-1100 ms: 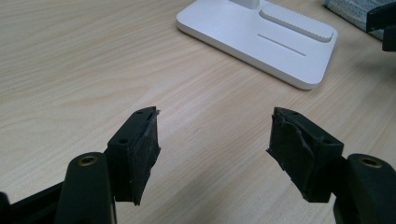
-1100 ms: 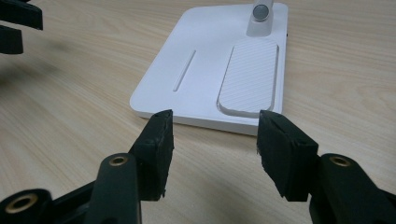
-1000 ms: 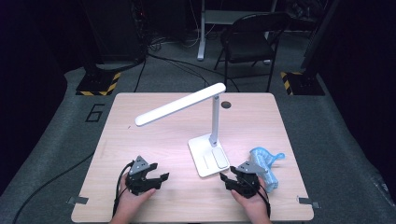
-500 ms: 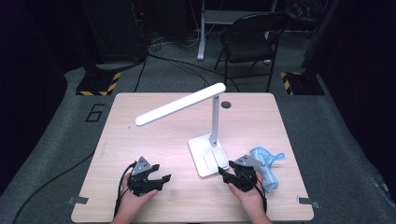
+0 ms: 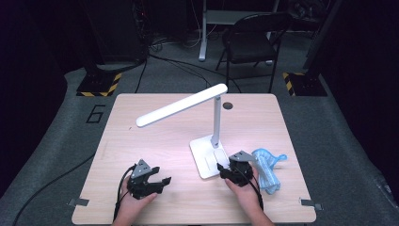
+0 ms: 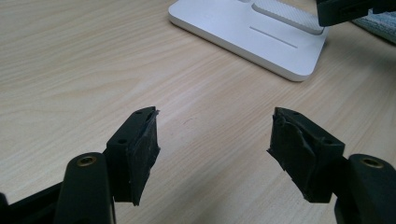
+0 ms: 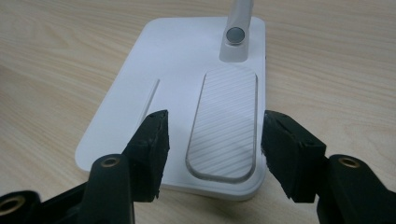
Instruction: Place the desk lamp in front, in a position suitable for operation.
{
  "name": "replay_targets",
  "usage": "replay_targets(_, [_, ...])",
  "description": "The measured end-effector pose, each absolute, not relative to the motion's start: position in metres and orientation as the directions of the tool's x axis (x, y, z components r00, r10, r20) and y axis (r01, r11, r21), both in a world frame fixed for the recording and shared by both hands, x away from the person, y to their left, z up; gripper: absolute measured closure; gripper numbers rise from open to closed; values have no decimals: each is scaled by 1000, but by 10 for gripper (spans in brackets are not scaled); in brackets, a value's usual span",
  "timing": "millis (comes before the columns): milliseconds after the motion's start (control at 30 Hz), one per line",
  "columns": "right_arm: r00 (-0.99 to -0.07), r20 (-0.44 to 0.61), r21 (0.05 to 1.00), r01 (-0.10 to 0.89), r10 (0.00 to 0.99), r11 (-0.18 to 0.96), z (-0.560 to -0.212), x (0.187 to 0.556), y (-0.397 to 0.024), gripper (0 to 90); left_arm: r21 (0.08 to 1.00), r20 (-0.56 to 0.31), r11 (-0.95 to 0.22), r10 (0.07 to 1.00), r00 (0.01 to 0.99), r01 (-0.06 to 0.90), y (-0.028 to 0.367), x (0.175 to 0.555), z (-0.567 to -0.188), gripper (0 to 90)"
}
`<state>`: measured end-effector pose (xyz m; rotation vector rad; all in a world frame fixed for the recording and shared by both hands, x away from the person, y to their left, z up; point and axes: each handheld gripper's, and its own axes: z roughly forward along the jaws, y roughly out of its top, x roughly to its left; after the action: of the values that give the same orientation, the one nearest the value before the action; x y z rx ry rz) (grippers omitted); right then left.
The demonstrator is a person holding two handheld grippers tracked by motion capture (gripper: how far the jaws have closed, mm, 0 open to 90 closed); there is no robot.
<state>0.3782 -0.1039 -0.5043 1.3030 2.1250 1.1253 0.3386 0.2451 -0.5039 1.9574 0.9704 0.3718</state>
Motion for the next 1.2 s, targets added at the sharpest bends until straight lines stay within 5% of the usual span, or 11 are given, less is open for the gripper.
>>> replay_targets(1200, [-416,155,778,610,896,149,-519,393,-104,448,817,-122,-290,758,641,498,246,338,-506,322])
